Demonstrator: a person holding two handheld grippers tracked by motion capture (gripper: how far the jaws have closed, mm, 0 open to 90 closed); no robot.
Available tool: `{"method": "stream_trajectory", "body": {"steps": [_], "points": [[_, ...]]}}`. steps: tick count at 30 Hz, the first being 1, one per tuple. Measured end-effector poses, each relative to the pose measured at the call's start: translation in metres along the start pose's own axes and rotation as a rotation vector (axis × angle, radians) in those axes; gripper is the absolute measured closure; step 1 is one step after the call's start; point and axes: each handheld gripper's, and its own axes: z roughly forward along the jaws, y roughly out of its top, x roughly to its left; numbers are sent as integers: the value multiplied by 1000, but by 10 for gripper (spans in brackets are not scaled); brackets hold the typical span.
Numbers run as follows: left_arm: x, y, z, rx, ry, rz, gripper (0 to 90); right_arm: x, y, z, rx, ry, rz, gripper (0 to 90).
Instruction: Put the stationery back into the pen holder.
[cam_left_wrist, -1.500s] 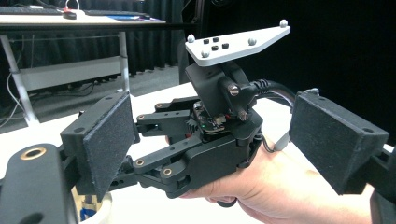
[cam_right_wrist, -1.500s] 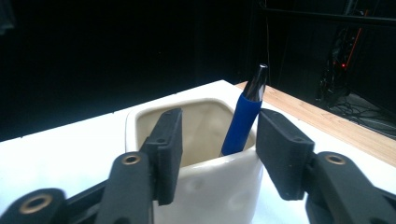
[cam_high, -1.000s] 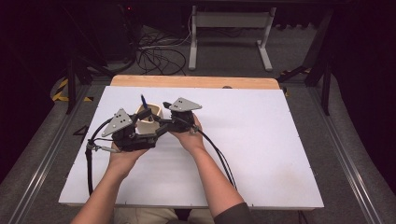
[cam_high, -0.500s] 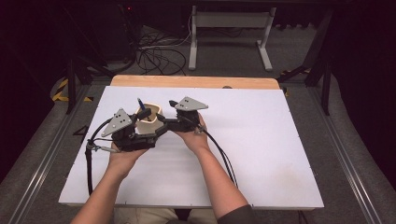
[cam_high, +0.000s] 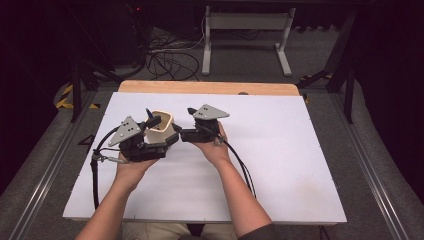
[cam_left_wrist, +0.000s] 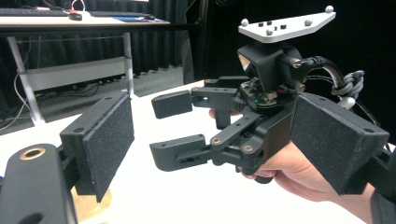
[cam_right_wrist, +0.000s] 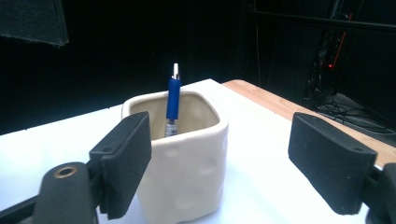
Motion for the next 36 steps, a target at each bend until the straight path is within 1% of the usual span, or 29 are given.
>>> {"method": "stream_trajectory", "body": {"steps": [8, 9, 13, 14, 17, 20, 25, 30, 34, 36], "points": [[1, 0, -1, 2, 3, -2, 151, -6, 0, -14, -11, -1, 25, 186], [1, 0, -1, 1, 6, 3, 151, -7, 0, -15, -9, -1, 27, 181], [4, 0, -3, -2, 11, -8, 149, -9, 0, -22, -4, -1, 35, 164], [4, 0, -4, -1, 14, -4, 148, -10, 0, -24, -3, -3, 34, 159], [6, 0, -5, -4, 16, -10, 148, -12, 0, -29, -8, -4, 41, 149], [8, -1, -5, 0, 19, -6, 146, -14, -1, -34, -11, -3, 47, 136], [9, -1, -5, 5, 17, -10, 141, -15, -2, -43, -25, 0, 54, 113], [9, -1, -6, 9, 22, 1, 136, -17, -2, -52, -29, 0, 60, 94], [9, -1, -6, 11, 23, 4, 129, -17, -1, -59, -43, 7, 71, 76], [9, -1, -6, 12, 23, 6, 127, -17, 0, -61, -48, 9, 70, 68]]}}
